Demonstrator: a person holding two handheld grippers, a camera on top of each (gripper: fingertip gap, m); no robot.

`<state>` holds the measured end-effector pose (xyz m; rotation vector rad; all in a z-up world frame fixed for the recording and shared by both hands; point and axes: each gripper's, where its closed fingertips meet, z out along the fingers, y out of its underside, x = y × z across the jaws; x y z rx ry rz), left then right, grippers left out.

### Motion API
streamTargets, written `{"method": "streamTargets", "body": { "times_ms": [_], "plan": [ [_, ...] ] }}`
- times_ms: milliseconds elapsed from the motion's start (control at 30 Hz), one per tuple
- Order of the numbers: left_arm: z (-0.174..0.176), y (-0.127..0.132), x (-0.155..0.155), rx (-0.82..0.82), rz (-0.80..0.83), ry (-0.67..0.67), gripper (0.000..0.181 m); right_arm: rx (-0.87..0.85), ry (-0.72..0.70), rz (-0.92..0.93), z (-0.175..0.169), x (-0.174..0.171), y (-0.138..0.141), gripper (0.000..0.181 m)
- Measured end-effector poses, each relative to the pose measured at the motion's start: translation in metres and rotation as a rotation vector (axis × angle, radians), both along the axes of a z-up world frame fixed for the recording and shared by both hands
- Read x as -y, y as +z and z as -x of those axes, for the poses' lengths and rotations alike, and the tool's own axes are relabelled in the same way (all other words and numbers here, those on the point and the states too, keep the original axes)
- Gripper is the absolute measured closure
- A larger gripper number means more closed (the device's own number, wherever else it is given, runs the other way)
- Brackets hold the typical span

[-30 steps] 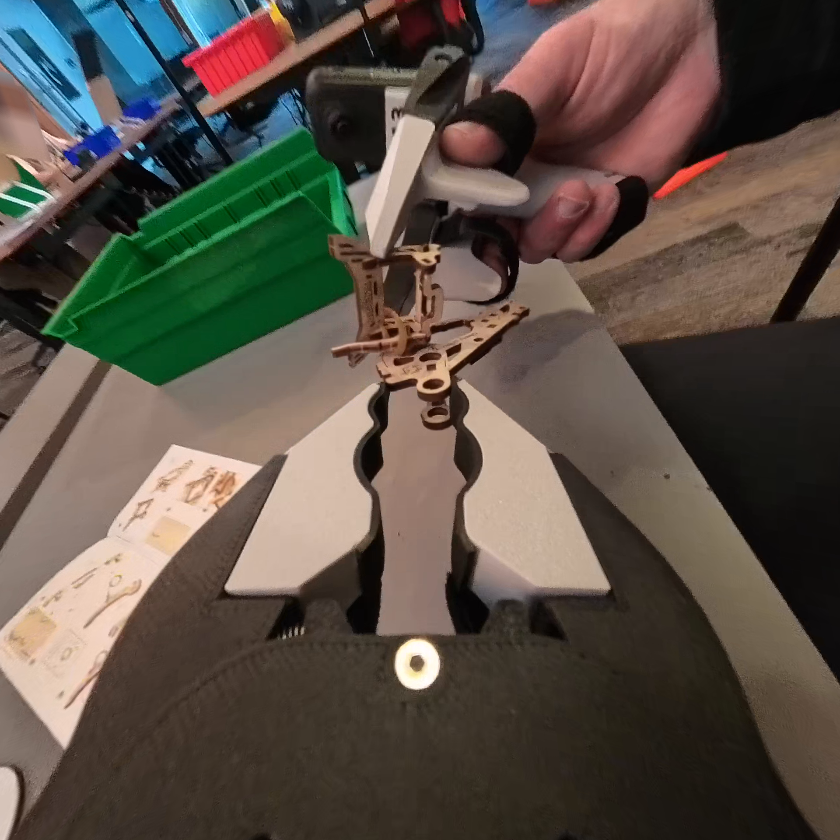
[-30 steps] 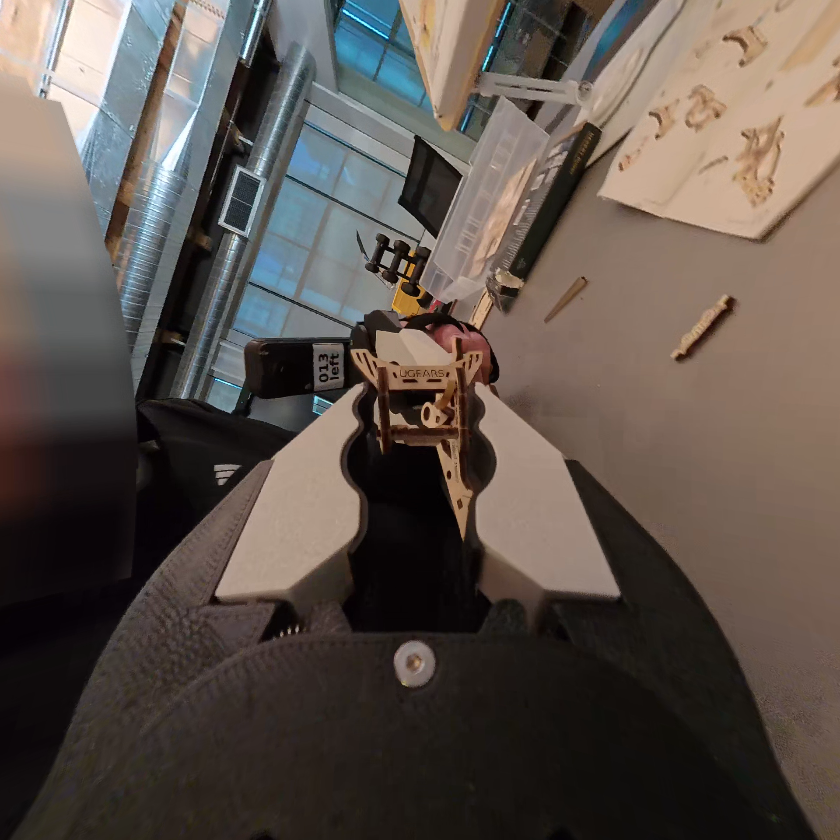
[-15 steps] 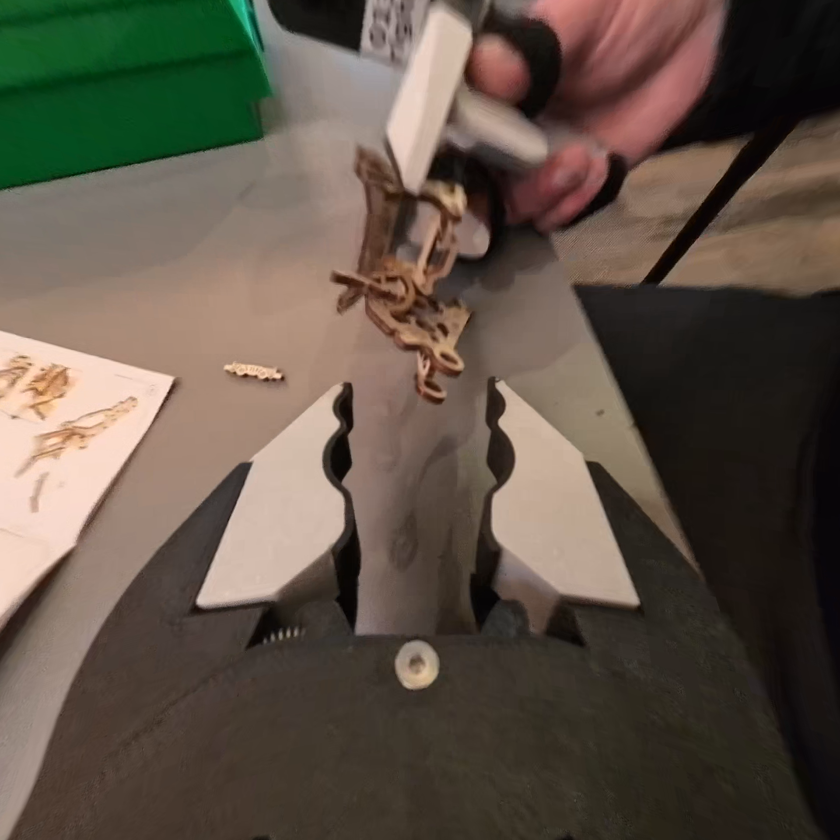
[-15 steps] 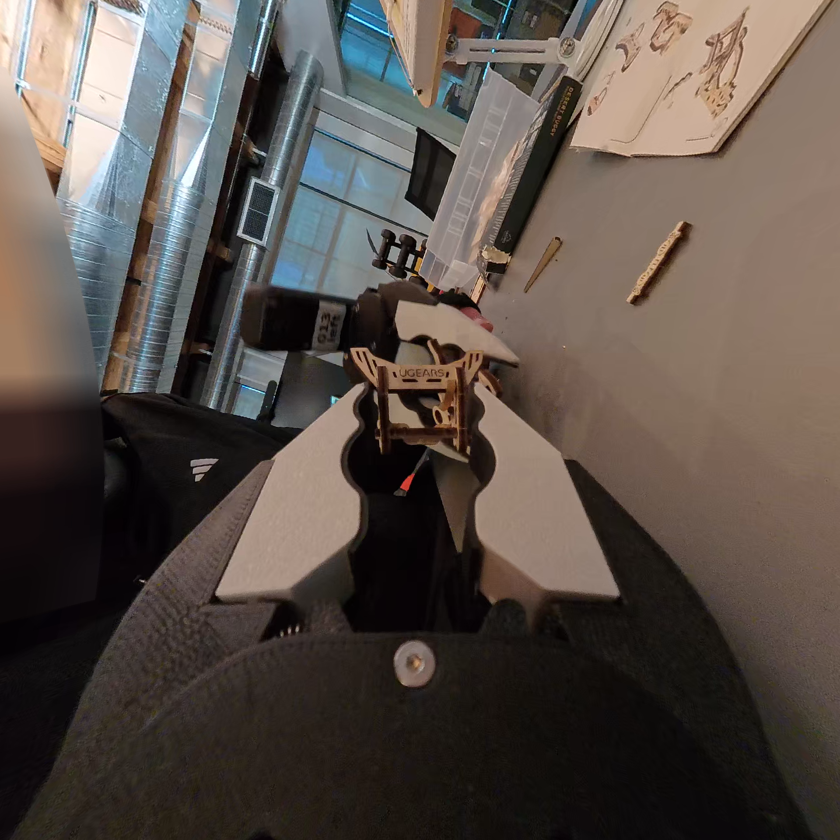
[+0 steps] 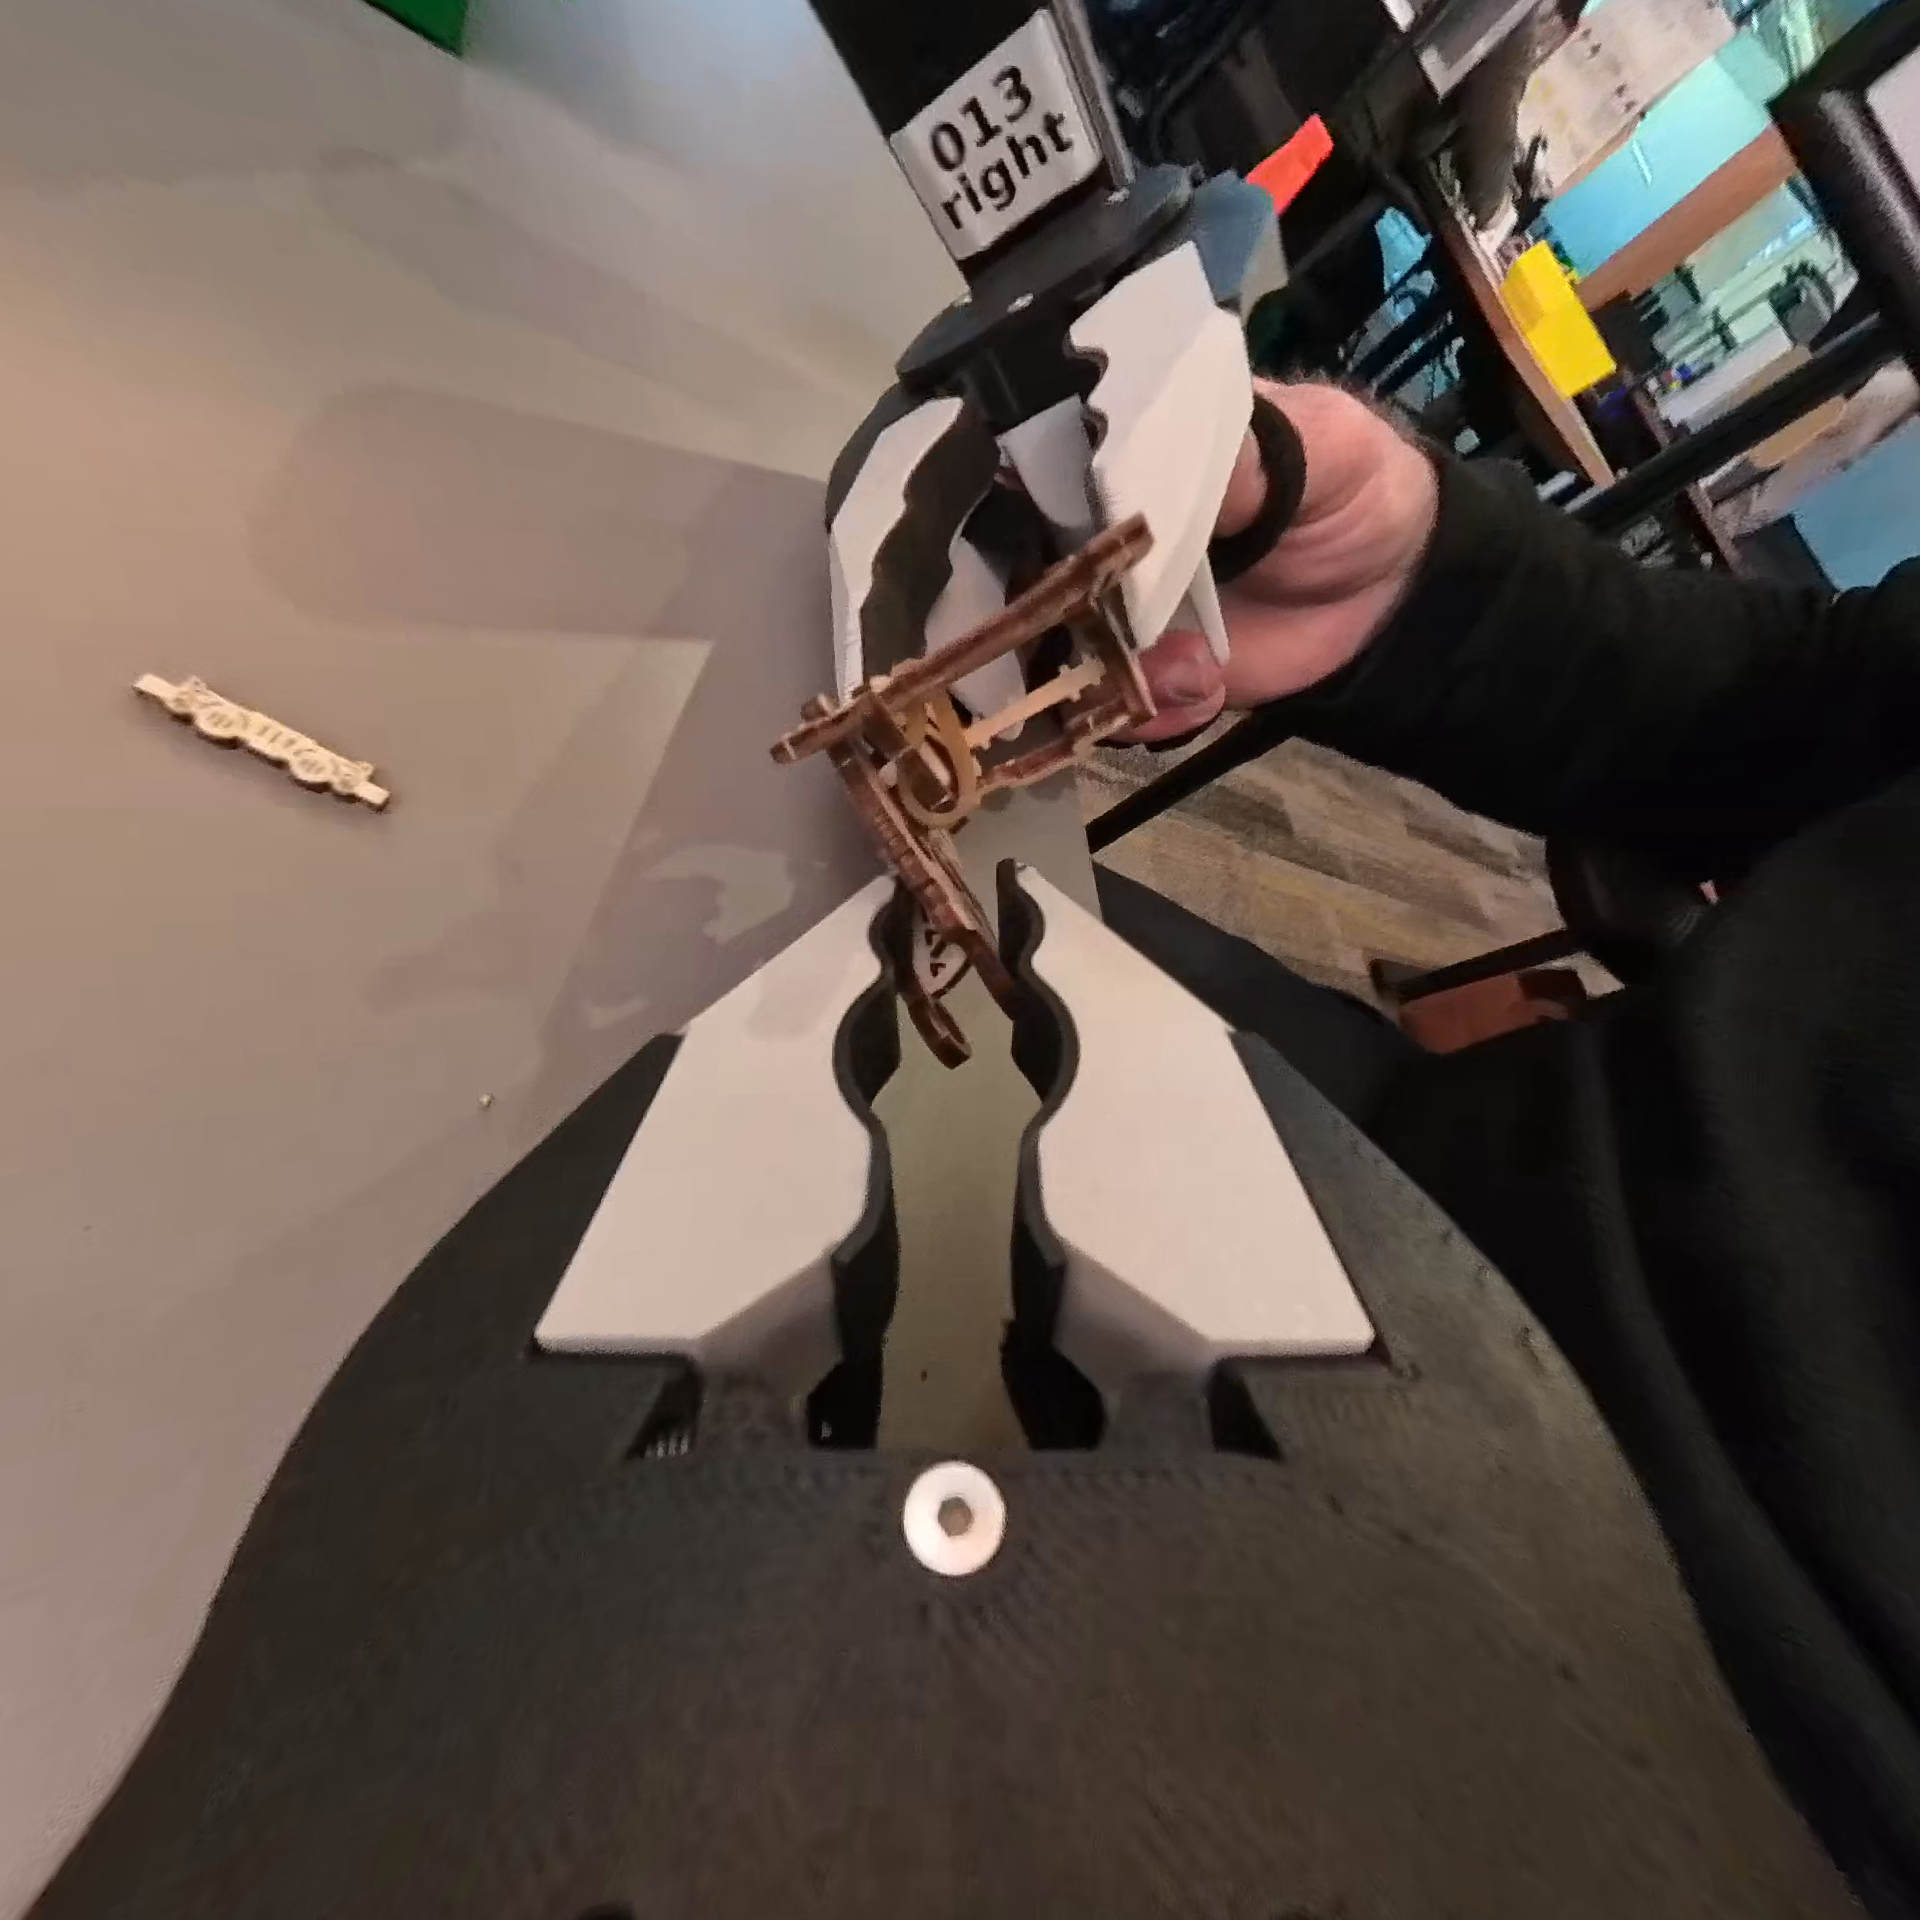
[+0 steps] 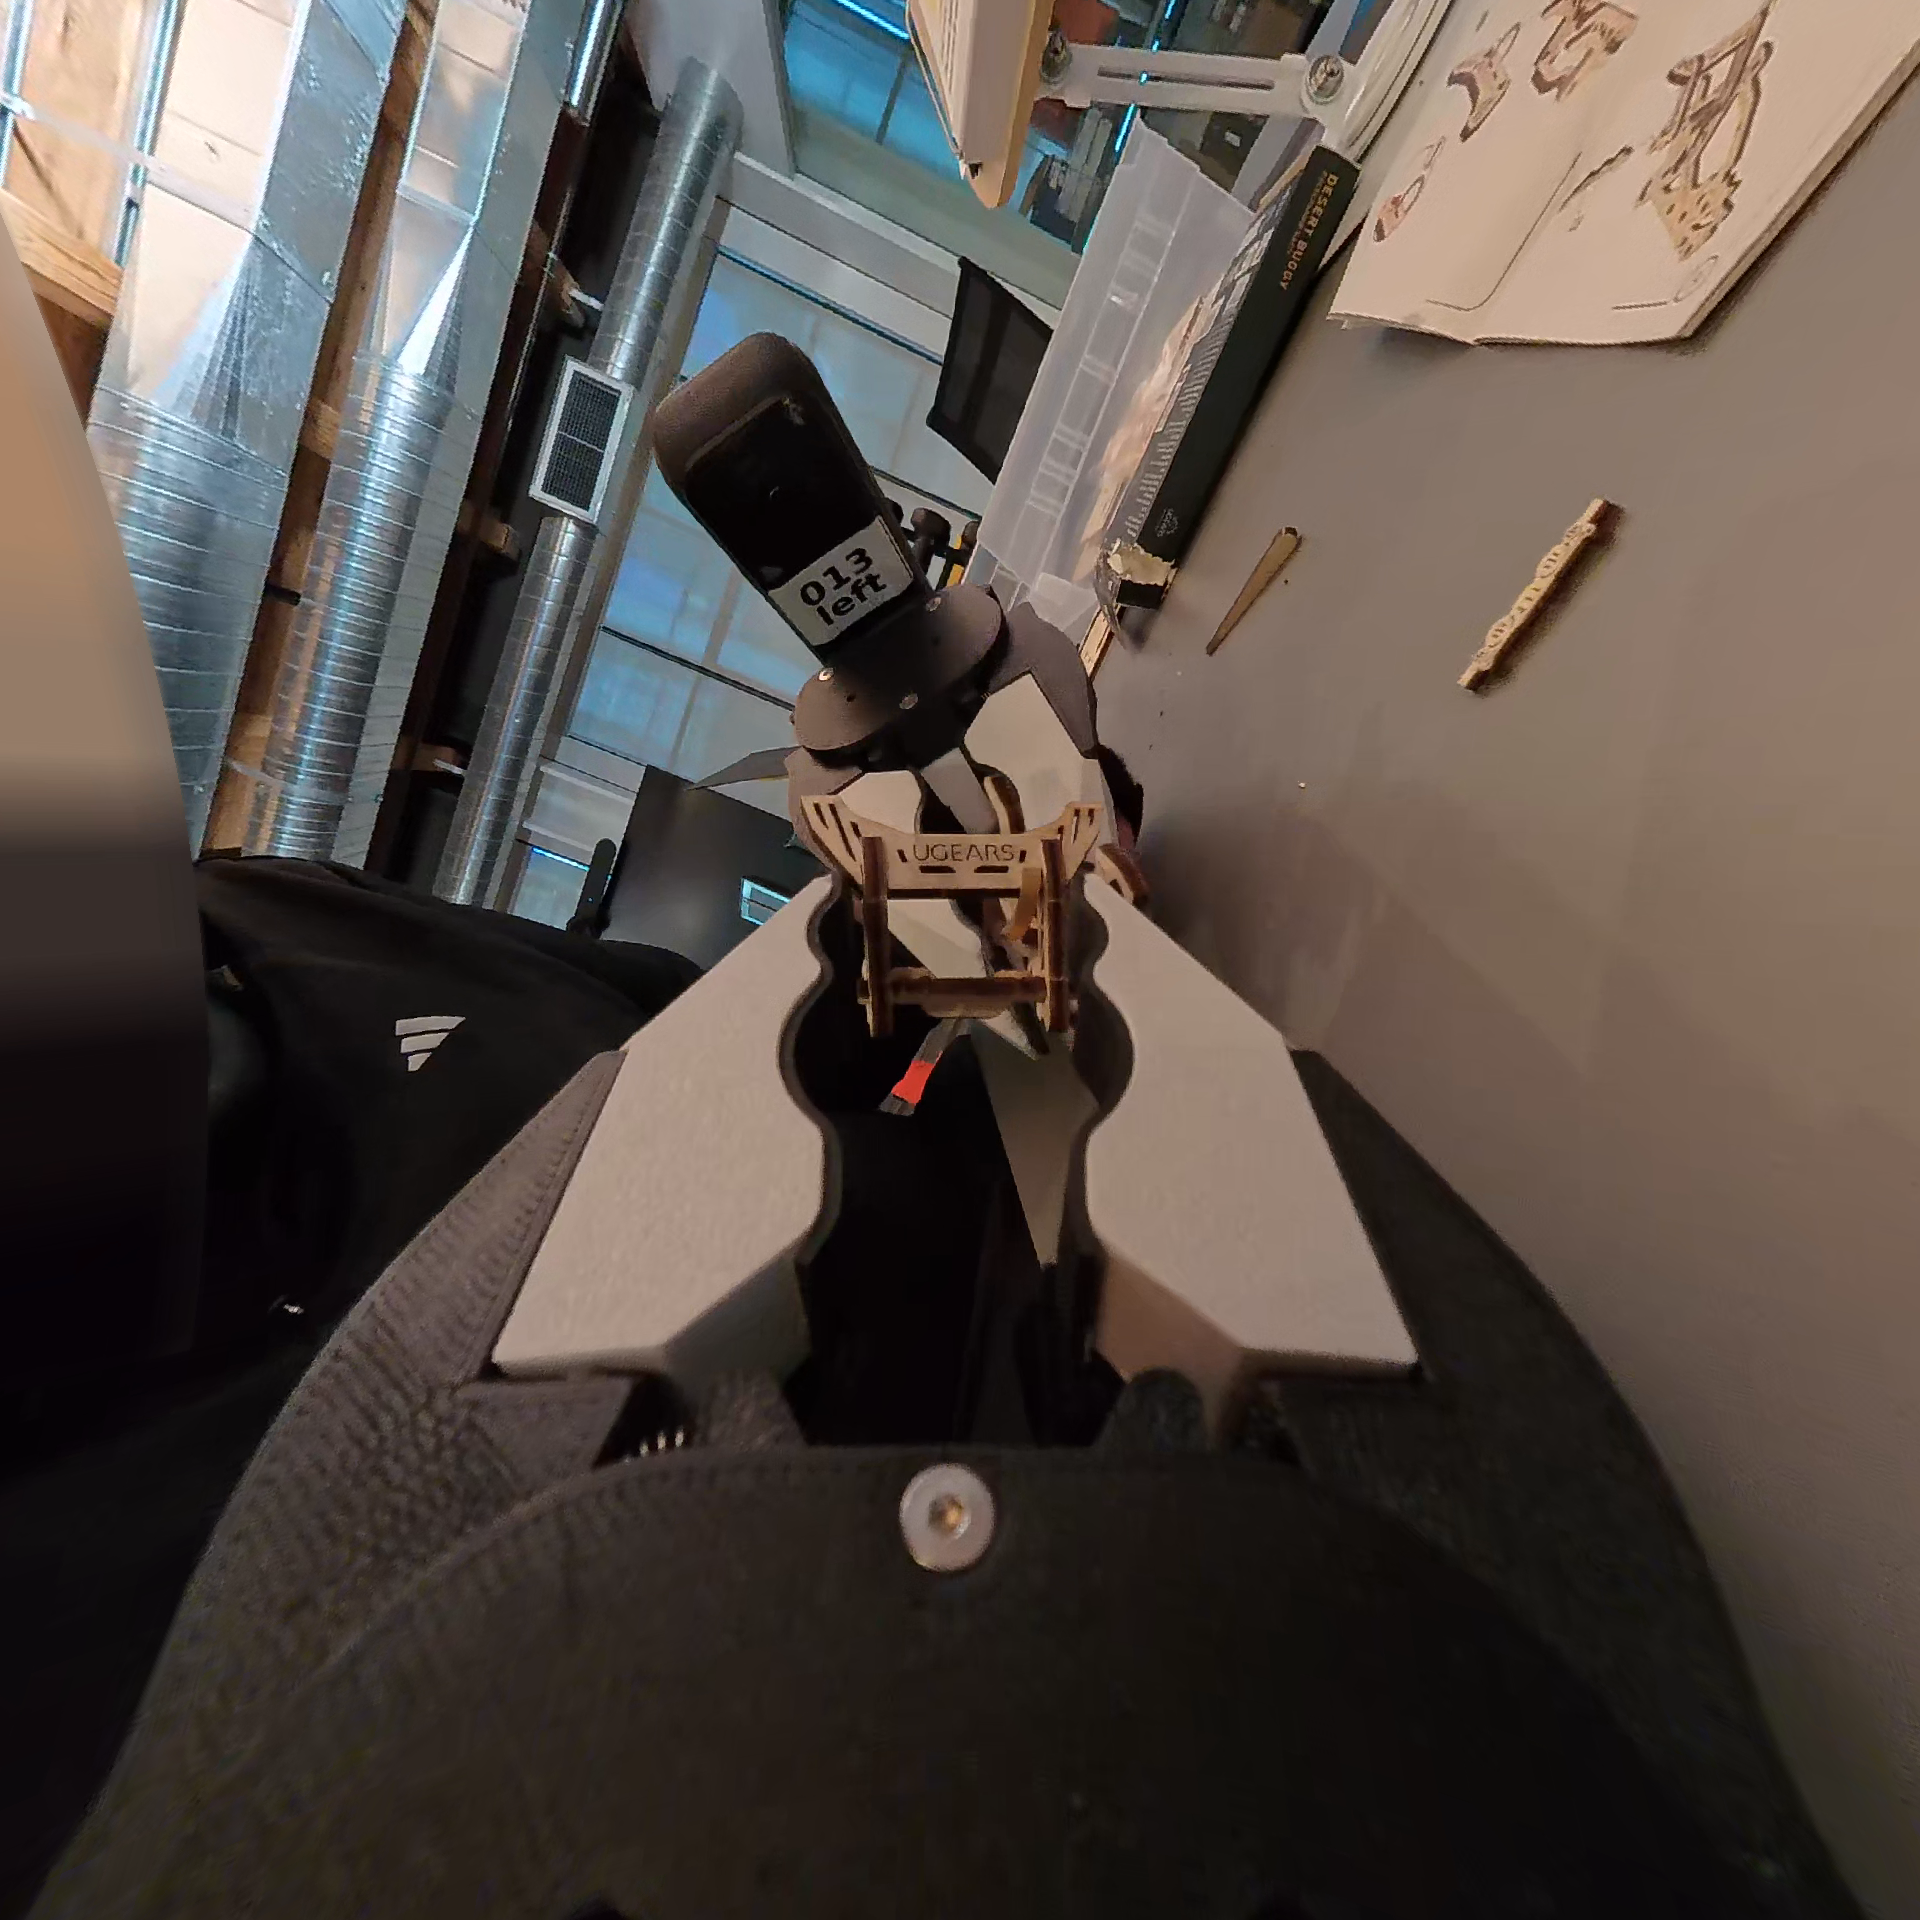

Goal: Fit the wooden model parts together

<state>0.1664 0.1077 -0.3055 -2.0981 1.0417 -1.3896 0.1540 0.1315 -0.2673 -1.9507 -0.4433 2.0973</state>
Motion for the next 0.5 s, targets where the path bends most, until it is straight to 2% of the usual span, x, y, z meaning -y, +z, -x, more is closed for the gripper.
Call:
{"method": "streamTargets", "body": {
  "times_ms": [233, 333, 500],
  "plan": [
    [0.001, 0.0019, 0.003, 0.034, 0.135, 0.033, 0.168, 0.046, 0.015, -0.028, 0.0029, 0.0024, -0.0012, 0.138],
    [0.0008, 0.0012, 0.003, 0.04, 0.139, 0.052, 0.168, 0.075, 0.02, -0.051, 0.0045, 0.0036, -0.0016, 0.135],
    [0.003, 0.0032, -0.0049, 0.065, 0.129, 0.1, 0.168, 0.161, 0.003, -0.128, 0.0019, 0.003, -0.0014, 0.12]
  ]
}}
